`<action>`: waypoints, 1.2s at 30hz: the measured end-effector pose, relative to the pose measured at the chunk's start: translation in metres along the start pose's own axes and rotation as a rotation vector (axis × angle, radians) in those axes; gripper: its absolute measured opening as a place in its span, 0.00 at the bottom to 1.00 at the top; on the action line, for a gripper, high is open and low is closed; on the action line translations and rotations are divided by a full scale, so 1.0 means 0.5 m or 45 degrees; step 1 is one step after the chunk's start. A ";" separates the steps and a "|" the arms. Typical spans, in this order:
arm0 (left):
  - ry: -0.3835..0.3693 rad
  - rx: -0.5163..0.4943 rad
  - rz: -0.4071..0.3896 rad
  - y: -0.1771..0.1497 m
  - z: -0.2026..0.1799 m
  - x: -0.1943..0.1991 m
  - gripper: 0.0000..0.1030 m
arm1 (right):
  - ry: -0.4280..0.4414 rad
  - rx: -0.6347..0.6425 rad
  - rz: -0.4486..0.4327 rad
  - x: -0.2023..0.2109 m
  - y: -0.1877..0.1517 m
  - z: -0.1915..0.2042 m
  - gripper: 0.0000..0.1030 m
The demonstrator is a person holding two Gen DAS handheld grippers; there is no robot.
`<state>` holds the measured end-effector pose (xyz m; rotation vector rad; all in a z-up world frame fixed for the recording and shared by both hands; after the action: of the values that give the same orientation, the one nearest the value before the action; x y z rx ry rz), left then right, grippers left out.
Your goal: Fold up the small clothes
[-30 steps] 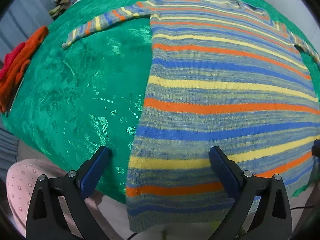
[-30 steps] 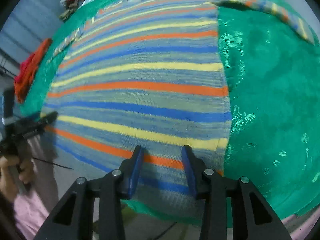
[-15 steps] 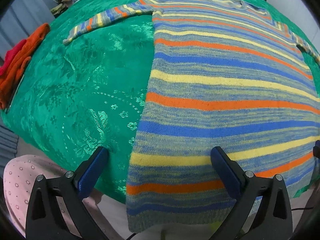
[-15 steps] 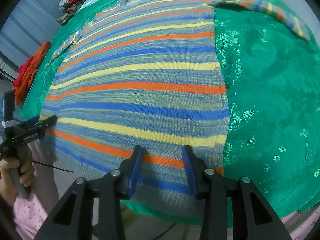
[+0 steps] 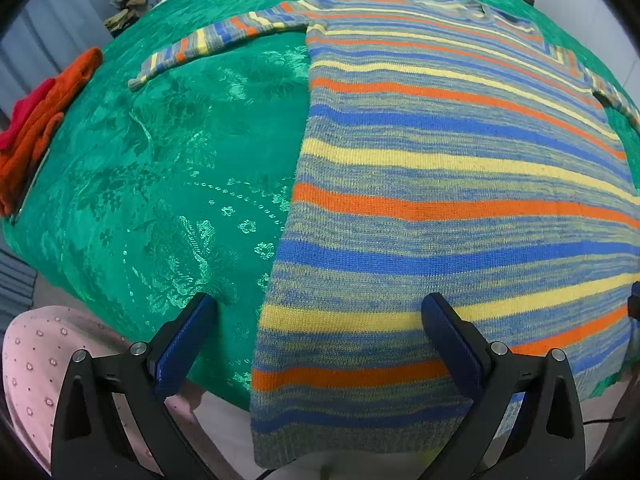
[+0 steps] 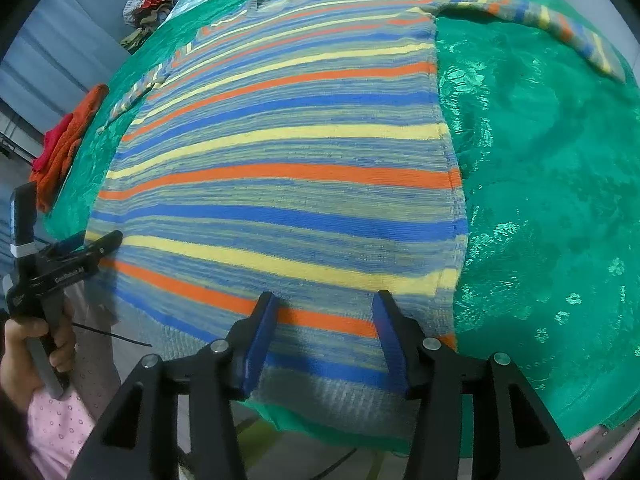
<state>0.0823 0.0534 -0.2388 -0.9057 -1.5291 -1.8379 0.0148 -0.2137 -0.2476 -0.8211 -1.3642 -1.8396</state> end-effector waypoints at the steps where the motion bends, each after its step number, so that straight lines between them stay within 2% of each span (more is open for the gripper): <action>1: -0.001 0.000 0.001 0.000 0.000 0.000 1.00 | 0.001 -0.001 0.000 0.000 0.000 0.000 0.49; 17: -0.049 0.004 -0.030 0.011 0.012 0.015 0.99 | -0.005 0.004 -0.002 0.004 0.006 0.007 0.55; 19: -0.065 0.065 -0.125 0.034 0.031 0.048 0.99 | 0.009 -0.023 -0.037 0.032 0.026 0.002 0.55; 21: -0.127 0.154 -0.241 0.060 0.055 0.087 0.99 | 0.041 -0.070 -0.119 0.068 0.056 -0.018 0.55; 23: -0.138 0.230 -0.317 0.084 0.083 0.111 0.99 | 0.043 -0.122 -0.230 0.117 0.116 -0.078 0.55; 27: -0.108 0.281 -0.378 0.121 0.122 0.119 0.99 | -0.010 -0.321 -0.407 0.177 0.227 -0.250 0.55; 30: -0.055 0.307 -0.382 0.127 0.142 0.108 0.99 | -0.084 -0.571 -0.575 0.203 0.307 -0.439 0.55; 32: -0.028 0.375 -0.358 0.118 0.159 0.090 0.99 | -0.166 -0.673 -0.616 0.202 0.347 -0.554 0.55; 34: -0.022 0.444 -0.319 0.112 0.172 0.070 0.99 | -0.193 -0.730 -0.587 0.181 0.372 -0.631 0.55; 36: -0.010 0.480 -0.299 0.108 0.178 0.059 0.99 | -0.153 -0.768 -0.559 0.153 0.390 -0.661 0.55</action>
<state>0.1189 0.1309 -0.1732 -0.5761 -1.9700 -1.6140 0.1050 -0.5851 -0.1644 -0.9927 -1.1229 -2.6547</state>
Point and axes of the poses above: each gripper's, at about its wrist camera, not at the fingertips, and x roughly against the way its jaws point, z to its left, y to its top, the point moved 6 cm from there along -x, roughly the way its jaws point, and after that the axes turned 14 degrees about -z, right-handed, at the moved point
